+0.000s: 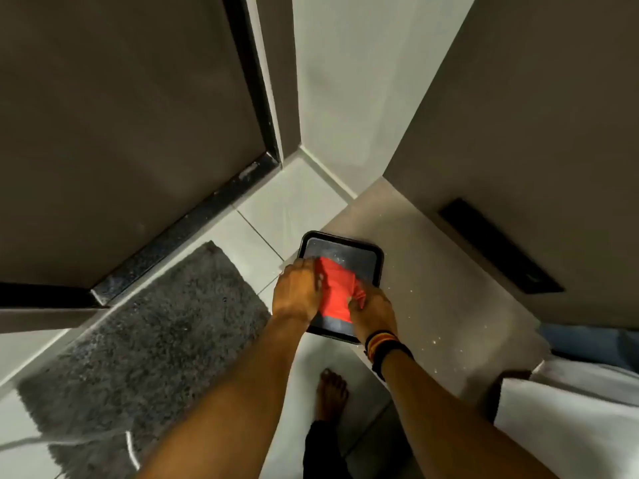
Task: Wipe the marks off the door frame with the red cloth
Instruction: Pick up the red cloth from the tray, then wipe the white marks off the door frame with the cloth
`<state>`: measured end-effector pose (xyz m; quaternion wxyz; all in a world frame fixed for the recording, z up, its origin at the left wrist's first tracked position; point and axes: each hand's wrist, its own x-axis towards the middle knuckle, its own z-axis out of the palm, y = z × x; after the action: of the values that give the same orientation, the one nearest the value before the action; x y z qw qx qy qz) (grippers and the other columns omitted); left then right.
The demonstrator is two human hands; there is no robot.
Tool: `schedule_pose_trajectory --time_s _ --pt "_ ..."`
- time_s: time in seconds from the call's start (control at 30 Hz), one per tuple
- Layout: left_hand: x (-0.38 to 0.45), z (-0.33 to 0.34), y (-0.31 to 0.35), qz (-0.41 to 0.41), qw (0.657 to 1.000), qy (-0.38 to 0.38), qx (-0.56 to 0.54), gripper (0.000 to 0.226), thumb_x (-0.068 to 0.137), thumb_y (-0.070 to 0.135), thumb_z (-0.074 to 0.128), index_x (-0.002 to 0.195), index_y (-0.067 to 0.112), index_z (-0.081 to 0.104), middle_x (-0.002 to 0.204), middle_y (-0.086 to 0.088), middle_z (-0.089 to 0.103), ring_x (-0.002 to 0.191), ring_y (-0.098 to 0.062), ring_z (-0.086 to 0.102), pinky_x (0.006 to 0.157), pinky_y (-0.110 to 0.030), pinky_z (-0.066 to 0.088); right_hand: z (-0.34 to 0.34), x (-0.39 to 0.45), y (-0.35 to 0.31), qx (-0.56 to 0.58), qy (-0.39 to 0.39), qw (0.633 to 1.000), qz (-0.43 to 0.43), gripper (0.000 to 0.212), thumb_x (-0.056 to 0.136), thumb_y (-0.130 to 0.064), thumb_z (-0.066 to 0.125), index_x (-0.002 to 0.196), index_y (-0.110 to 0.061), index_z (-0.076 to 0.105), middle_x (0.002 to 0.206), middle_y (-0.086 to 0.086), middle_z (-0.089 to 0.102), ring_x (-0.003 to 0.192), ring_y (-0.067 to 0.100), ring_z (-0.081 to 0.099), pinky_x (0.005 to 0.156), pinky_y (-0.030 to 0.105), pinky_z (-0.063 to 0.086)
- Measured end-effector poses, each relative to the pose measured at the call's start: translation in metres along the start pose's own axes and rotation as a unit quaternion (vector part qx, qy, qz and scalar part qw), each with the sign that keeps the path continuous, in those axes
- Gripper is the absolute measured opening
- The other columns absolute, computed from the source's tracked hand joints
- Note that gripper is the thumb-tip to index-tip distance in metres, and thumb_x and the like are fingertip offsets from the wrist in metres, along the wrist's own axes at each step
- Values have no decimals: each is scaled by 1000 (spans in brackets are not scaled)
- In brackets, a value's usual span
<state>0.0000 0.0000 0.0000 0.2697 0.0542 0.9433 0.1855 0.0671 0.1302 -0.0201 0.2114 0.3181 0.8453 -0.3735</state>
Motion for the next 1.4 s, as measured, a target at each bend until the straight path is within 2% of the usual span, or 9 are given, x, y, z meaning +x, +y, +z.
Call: schedule_pose_trajectory --time_s 0.23,0.47,0.53,0.63,0.7,0.8,0.97,1.13,1.4 --pt "43 46 -21 -68 996 -42 -41 43 102 29 58 141 12 52 137 -17 56 123 -40 63 102 -49 55 31 53 19 -57 2 998 39 60 89 -33 69 142 -13 48 136 15 54 118 40 61 94 46 53" --pt "50 46 -21 -94 993 -35 -64 25 95 23 64 116 11 68 125 -18 68 114 -41 67 95 -45 57 23 60 8 -13 31 998 57 16 80 -26 74 95 -18 73 107 10 73 99 35 69 82 40 59" --pt "45 30 -19 -95 991 -26 -86 25 95 26 64 115 12 67 124 -15 68 113 -40 67 95 -44 57 10 53 -2 3 39 998 45 8 78 -25 72 81 -18 70 96 10 73 90 35 69 76 41 58" --pt "37 -2 -13 -89 988 9 -127 26 95 28 66 117 14 68 122 -10 67 111 -35 67 95 -44 57 -11 39 -27 19 47 999 0 18 78 -21 68 64 -22 57 83 10 68 80 35 66 70 44 58" --pt "29 -33 -9 -80 984 42 -154 24 94 28 67 115 15 68 119 -8 66 109 -33 66 94 -42 56 -31 27 -54 35 60 997 -34 4 80 -20 70 78 -24 68 92 7 70 86 32 67 76 44 58" --pt "18 -92 0 -57 979 94 -171 20 94 32 68 107 17 67 113 -4 65 100 -29 66 88 -41 55 -58 9 -103 42 92 991 -90 15 82 -21 70 96 -18 73 100 7 69 92 31 67 84 42 57" --pt "-20 -210 3 -14 964 199 -177 20 93 36 69 104 19 65 108 1 64 97 -25 65 86 -43 55 -97 -36 -203 93 144 969 -177 21 78 -23 77 99 -20 74 103 4 68 94 30 67 83 41 57" --pt "-91 -353 -11 36 938 306 -159 17 91 35 69 97 21 62 101 1 62 96 -25 62 82 -40 51 -136 -119 -323 102 176 934 -292 23 80 -32 77 101 -25 73 99 0 67 85 26 68 74 37 56" --pt "-275 -587 -72 82 848 503 -147 20 89 33 72 102 19 66 101 0 63 100 -26 63 85 -42 51 -180 -323 -532 128 203 831 -502 20 77 -32 80 95 -24 74 90 -1 67 83 26 69 72 42 56"
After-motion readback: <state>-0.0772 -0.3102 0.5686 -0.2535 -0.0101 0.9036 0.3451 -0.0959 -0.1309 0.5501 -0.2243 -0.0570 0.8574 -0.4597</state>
